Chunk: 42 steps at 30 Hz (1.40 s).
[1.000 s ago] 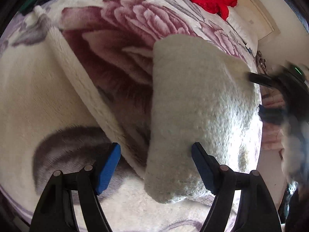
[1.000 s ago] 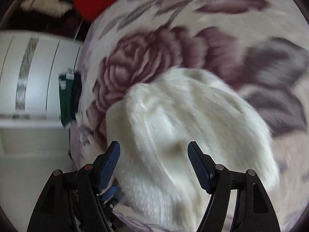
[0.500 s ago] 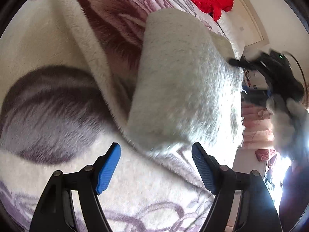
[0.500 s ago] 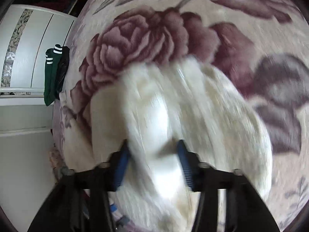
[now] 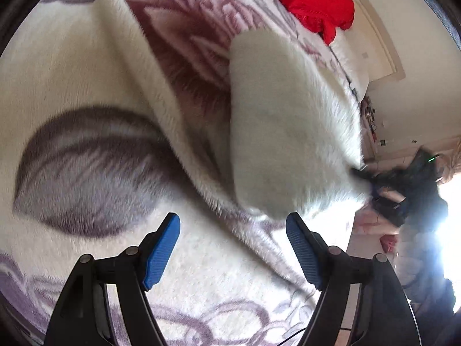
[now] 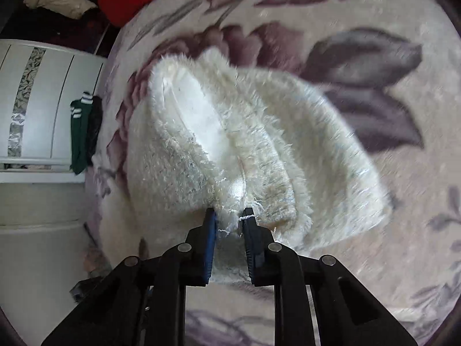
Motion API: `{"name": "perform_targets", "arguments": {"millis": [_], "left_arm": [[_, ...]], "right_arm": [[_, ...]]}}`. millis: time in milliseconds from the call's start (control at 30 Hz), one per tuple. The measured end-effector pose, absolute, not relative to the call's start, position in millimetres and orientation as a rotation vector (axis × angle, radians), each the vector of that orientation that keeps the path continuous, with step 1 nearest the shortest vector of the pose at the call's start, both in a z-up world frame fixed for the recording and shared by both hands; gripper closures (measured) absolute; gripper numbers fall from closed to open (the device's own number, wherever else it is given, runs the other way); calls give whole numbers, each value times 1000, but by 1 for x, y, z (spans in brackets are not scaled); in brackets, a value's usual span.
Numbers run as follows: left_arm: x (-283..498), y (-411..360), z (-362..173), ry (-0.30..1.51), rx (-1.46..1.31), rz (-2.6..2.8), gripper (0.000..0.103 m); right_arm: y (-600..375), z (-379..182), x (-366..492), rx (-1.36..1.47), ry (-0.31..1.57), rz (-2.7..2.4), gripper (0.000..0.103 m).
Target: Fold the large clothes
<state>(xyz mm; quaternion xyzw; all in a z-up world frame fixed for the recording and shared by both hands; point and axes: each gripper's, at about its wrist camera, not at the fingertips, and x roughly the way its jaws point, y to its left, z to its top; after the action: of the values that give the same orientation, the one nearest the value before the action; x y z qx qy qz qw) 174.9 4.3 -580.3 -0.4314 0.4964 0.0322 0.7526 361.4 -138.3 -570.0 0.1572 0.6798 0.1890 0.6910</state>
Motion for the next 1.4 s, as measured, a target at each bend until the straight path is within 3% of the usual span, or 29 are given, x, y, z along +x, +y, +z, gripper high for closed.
{"name": "perform_targets", "arguments": {"millis": [167, 300, 467, 533, 567, 800, 967, 1100, 1133, 1233, 1300, 1400], "left_arm": [[202, 22, -582, 1055, -936, 95, 29], [236, 35, -600, 1064, -941, 61, 29], [267, 51, -629, 1060, -1081, -53, 27], [271, 54, -632, 1051, -1100, -80, 27], [272, 54, -633, 1049, -1097, -96, 27], [276, 63, -641, 938, -1304, -289, 28], [297, 56, -643, 942, -1270, -316, 25], [308, 51, -630, 905, -1195, -286, 27], [312, 49, -626, 905, -1174, -285, 32], [309, 45, -613, 907, -1128, -292, 34], [314, 48, -611, 915, -1135, -310, 34], [327, 55, -619, 965, -1123, -362, 33]], "right_arm": [[-142, -630, 362, 287, 1652, 361, 82], [-139, -636, 362, 292, 1652, 389, 76], [-168, -606, 372, 358, 1617, 455, 36], [-184, -593, 382, 366, 1560, 468, 10], [-193, -592, 389, 359, 1530, 464, 8], [-221, -652, 439, 409, 1637, 554, 8], [-204, -699, 442, 540, 1763, 691, 8], [-204, -708, 439, 636, 1735, 703, 10], [-195, -706, 433, 645, 1719, 698, 35], [-200, -704, 420, 739, 1701, 641, 64], [-206, -696, 407, 805, 1675, 618, 74], [-223, -692, 381, 954, 1663, 599, 77]]}}
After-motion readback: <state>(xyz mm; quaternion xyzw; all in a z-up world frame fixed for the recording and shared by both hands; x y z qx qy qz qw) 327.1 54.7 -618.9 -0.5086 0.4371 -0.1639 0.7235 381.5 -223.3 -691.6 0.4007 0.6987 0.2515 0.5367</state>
